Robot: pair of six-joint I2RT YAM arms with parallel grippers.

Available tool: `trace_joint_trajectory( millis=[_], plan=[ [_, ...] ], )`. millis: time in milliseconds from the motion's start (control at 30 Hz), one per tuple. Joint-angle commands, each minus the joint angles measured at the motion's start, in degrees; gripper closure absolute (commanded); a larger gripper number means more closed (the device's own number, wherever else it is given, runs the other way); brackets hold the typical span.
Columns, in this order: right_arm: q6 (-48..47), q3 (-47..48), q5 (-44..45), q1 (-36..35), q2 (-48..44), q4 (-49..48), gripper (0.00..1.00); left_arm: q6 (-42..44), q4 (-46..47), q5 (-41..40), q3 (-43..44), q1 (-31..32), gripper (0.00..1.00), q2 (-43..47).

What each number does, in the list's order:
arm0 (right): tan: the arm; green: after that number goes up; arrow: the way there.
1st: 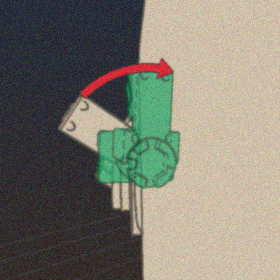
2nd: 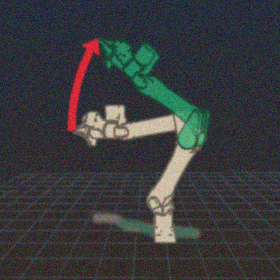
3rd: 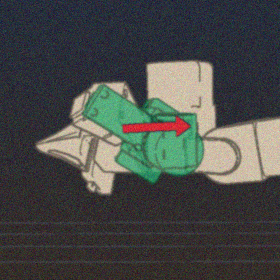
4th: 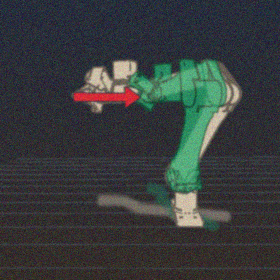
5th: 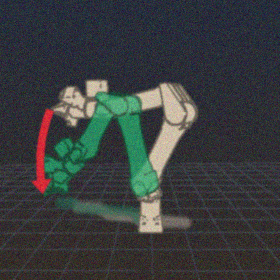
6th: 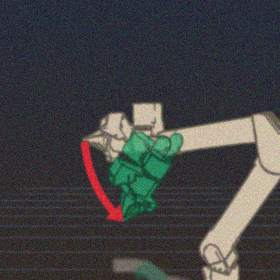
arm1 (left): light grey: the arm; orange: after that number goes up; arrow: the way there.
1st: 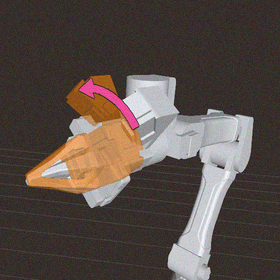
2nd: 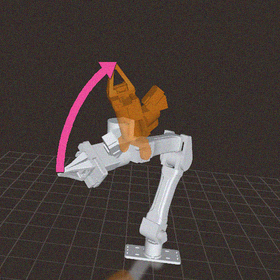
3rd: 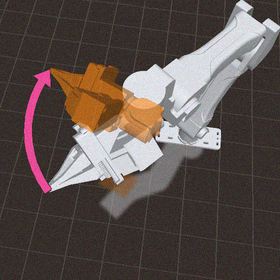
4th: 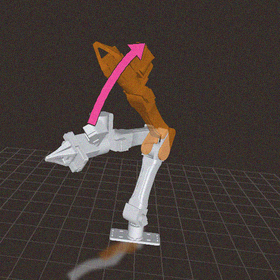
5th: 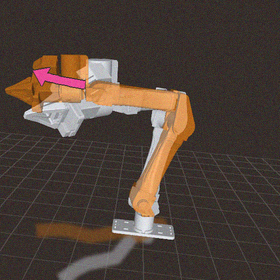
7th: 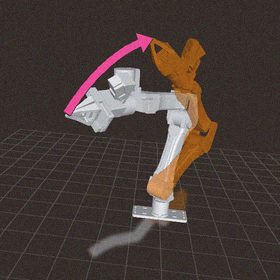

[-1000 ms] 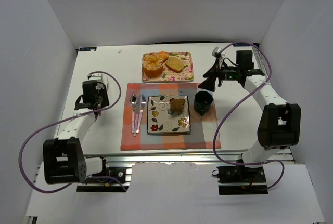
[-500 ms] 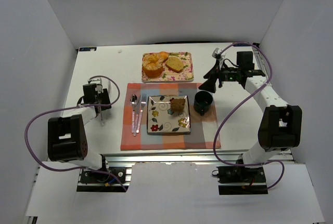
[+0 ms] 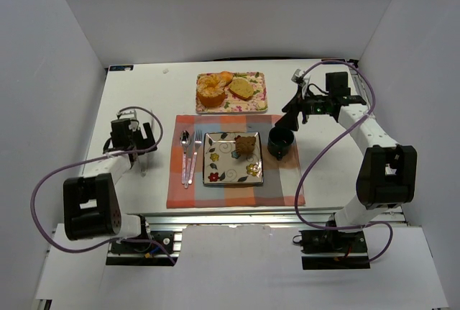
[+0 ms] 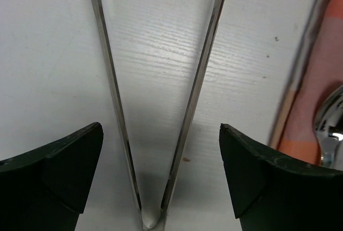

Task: Place the bread

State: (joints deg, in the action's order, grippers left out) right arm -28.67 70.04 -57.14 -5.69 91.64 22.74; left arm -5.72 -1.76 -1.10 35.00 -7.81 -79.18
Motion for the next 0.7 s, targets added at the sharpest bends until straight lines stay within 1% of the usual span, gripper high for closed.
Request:
trace_joint_trajectory(
  millis=[0,100,133,167,233,267,367,433,467,500,633,667],
  plan=[
    [0.70,3.78,3.59,-1.16,1.00,2.31,0.11,-2.01,-1.40,-1.18,-0.20,-0.36,0.02,5.86],
    [4.66,5.98,9.48,-1.60,1.79,1.60,0.11,-4.65,-1.84,-3.20,-0.11,-0.36,0.02,11.22],
    [5.98,6.94,11.25,-1.60,2.14,3.34,0.11,-6.13,-1.93,-3.46,0.06,-0.36,0.02,13.67],
    [7.29,8.43,15.70,-1.60,2.67,3.71,0.11,-7.19,-1.84,-3.81,0.06,-0.36,0.02,15.00],
    [9.41,9.84,19.07,-1.60,2.93,3.80,0.11,-10.00,-1.32,-4.08,-0.20,-0.36,0.02,18.68],
    [9.94,10.29,22.83,-1.60,2.59,3.19,0.11,-11.15,-0.45,-4.43,-0.46,-0.36,0.02,19.93],
    [13.63,10.20,28.82,-1.51,1.18,-2.06,0.11,-13.53,1.40,-4.35,-1.60,-0.36,0.02,24.22],
    [14.60,10.20,29.98,-1.51,0.65,-4.01,0.11,-14.41,1.58,-5.31,-2.22,-0.36,0.02,25.82],
    [14.43,10.12,29.29,-1.51,0.48,-5.41,0.10,-14.59,3.06,-5.83,-2.39,-0.36,0.02,26.87],
    [14.60,9.85,28.33,-1.34,0.21,-6.38,0.10,-14.67,2.90,-6.88,-2.48,-0.36,0.02,27.32],
    [16.97,8.71,25.16,-1.34,0.30,-9.38,0.11,-13.10,2.11,-6.81,-2.13,-0.36,0.02,28.46],
    [17.32,9.06,23.85,-1.34,0.82,-9.56,0.10,-12.83,0.02,-6.81,-1.96,-0.36,0.02,28.64]
  ],
)
